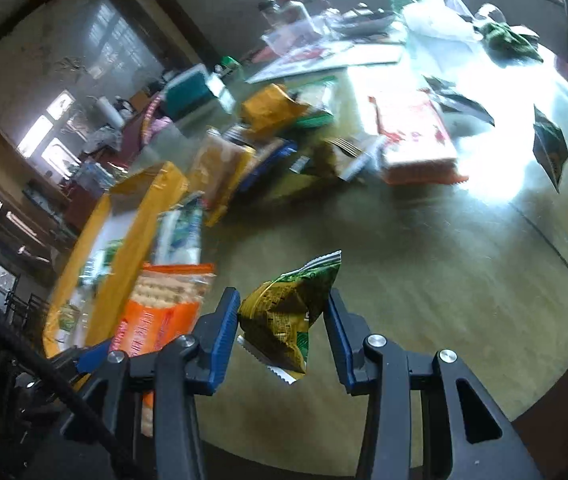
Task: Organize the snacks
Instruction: 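Carry both packs over the yellow tray and open both tools to release them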
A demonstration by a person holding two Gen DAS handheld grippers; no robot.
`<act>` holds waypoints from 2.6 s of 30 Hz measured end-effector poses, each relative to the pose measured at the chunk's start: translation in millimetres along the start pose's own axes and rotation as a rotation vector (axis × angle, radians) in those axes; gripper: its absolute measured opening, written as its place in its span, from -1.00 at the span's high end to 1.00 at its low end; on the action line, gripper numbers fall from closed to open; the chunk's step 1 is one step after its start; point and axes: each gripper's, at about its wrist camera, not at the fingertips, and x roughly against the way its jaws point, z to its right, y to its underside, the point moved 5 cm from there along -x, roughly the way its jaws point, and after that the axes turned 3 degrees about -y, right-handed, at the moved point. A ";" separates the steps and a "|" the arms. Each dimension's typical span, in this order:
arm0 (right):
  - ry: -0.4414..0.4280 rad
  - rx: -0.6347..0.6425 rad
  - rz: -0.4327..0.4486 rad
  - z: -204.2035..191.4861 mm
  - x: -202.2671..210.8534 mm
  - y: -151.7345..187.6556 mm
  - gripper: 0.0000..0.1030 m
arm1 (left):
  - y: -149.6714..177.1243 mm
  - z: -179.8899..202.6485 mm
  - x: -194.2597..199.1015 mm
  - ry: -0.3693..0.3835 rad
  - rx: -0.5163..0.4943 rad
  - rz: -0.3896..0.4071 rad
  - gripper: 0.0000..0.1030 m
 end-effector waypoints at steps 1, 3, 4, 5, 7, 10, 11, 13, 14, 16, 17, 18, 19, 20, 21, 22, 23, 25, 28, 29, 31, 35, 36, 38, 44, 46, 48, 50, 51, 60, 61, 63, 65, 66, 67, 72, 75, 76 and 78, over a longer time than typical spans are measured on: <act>0.000 0.011 0.007 -5.5 1.2 -1.9 0.18 | -1.2 -2.4 0.8 0.002 0.008 -0.001 0.53; -0.004 0.030 0.020 -14.3 3.9 -2.0 0.18 | -2.0 -5.1 -4.2 0.000 0.007 -0.024 0.53; -0.001 0.038 0.027 -18.2 4.7 -3.1 0.18 | -1.3 -6.0 -6.3 -0.009 -0.001 -0.028 0.53; 0.004 0.040 0.027 -19.7 4.5 -3.6 0.18 | 0.4 -7.2 -8.5 -0.015 0.001 -0.033 0.53; 0.006 0.038 0.027 -20.9 4.0 -3.8 0.18 | 3.9 -7.7 -11.3 0.000 0.015 -0.052 0.49; 0.014 0.028 0.031 -18.9 4.7 -2.7 0.18 | 5.8 -3.1 -12.0 0.002 0.004 -0.061 -0.05; 0.016 0.017 0.033 -16.3 5.5 -2.4 0.18 | 6.5 1.5 -12.1 -0.007 -0.015 -0.059 -0.16; 0.016 0.010 0.035 -13.4 7.6 -1.4 0.18 | 8.0 13.9 -14.0 -0.031 -0.085 -0.051 -0.30; 0.023 0.007 0.038 -11.4 9.1 -1.1 0.18 | 9.4 19.3 -16.0 -0.049 -0.115 -0.051 -0.31; 0.028 -0.004 0.042 -6.5 12.4 -0.6 0.18 | 13.4 25.7 -22.8 -0.088 -0.159 -0.058 -0.30; 0.029 -0.011 0.044 -3.7 13.7 -0.5 0.18 | 15.5 26.3 -27.6 -0.115 -0.167 -0.069 -0.29; 0.032 -0.015 0.047 -2.2 14.8 -0.1 0.18 | 16.6 24.9 -29.9 -0.125 -0.166 -0.073 -0.20; 0.034 -0.019 0.049 -0.6 15.8 0.1 0.18 | 17.0 22.7 -32.5 -0.140 -0.163 -0.071 -0.12; 0.032 -0.020 0.050 0.4 16.3 0.0 0.18 | 16.8 20.6 -33.1 -0.142 -0.157 -0.060 -0.11; 0.030 -0.022 0.050 1.3 16.7 0.1 0.18 | 15.9 18.1 -32.9 -0.142 -0.147 -0.053 -0.10; 0.029 -0.022 0.049 2.0 16.6 -0.1 0.18 | 15.0 15.8 -31.6 -0.132 -0.137 -0.053 -0.09; 0.029 -0.023 0.047 2.1 16.4 0.1 0.18 | 14.0 14.6 -29.3 -0.111 -0.127 -0.049 -0.09; 0.019 -0.023 0.049 1.0 16.2 -0.9 0.18 | 10.6 11.5 -17.4 -0.048 -0.092 -0.019 -0.09; -0.016 -0.014 0.056 -7.0 16.9 -3.6 0.18 | 1.4 2.2 4.3 -0.001 -0.040 0.030 -0.08; -0.037 -0.003 0.061 -14.1 17.5 -5.7 0.18 | -2.2 -3.2 12.3 0.018 -0.014 0.041 -0.08; -0.073 0.016 0.065 -27.5 17.5 -8.9 0.18 | -11.9 -17.9 32.0 0.053 0.050 0.065 -0.08; -0.138 0.086 0.059 -66.9 9.8 -22.2 0.18 | -36.8 -56.9 75.1 0.041 0.127 0.171 -0.08; -0.162 0.109 0.050 -81.5 3.8 -27.8 0.18 | -41.4 -65.8 82.3 0.019 0.137 0.196 -0.08; -0.201 0.136 0.032 -102.1 -7.9 -36.7 0.18 | -56.0 -93.7 97.0 -0.041 0.168 0.248 -0.08; -0.244 0.190 -0.021 -150.0 -55.4 -66.9 0.18 | -89.2 -169.5 89.0 -0.174 0.228 0.267 -0.08; -0.238 0.201 -0.037 -162.7 -76.7 -75.4 0.18 | -92.2 -189.9 75.1 -0.175 0.252 0.235 -0.08; -0.227 0.206 -0.058 -170.2 -97.4 -78.6 0.18 | -95.2 -212.1 59.6 -0.185 0.287 0.195 -0.08; -0.213 0.206 -0.090 -173.2 -118.6 -78.5 0.18 | -94.6 -220.6 50.5 -0.203 0.293 0.173 -0.08; -0.198 0.210 -0.099 -174.4 -129.5 -78.4 0.18 | -94.7 -222.5 45.9 -0.211 0.291 0.160 -0.08; -0.111 0.247 -0.145 -179.0 -169.6 -67.4 0.17 | -94.9 -236.2 14.2 -0.247 0.279 0.052 -0.09; -0.103 0.256 -0.143 -179.1 -170.2 -66.1 0.15 | -94.4 -237.4 12.6 -0.249 0.286 0.046 -0.09; -0.097 0.248 -0.142 -177.9 -172.3 -65.2 0.13 | -92.6 -237.7 11.0 -0.259 0.287 0.035 -0.09; -0.095 0.222 -0.146 -174.2 -173.5 -64.1 0.12 | -91.8 -237.3 10.4 -0.269 0.288 0.032 -0.11; -0.098 0.217 -0.143 -174.2 -174.1 -64.6 0.10 | -91.4 -236.6 10.6 -0.269 0.283 0.032 -0.17; -0.109 0.216 -0.138 -174.6 -172.0 -64.5 -0.01 | -90.5 -235.6 12.3 -0.274 0.278 0.033 -0.27; -0.142 0.189 -0.102 -172.3 -145.0 -67.1 -0.36 | -89.4 -228.9 28.5 -0.283 0.284 0.075 -0.47; -0.198 0.202 -0.076 -172.3 -120.5 -66.2 -0.36 | -86.8 -212.8 53.7 -0.283 0.286 0.164 -0.47; -0.211 0.204 -0.054 -168.6 -106.3 -64.7 -0.39 | -85.4 -205.6 62.6 -0.288 0.281 0.206 -0.53; -0.224 0.198 -0.033 -161.3 -89.2 -62.0 -0.44 | -81.4 -187.4 77.7 -0.295 0.256 0.269 -0.63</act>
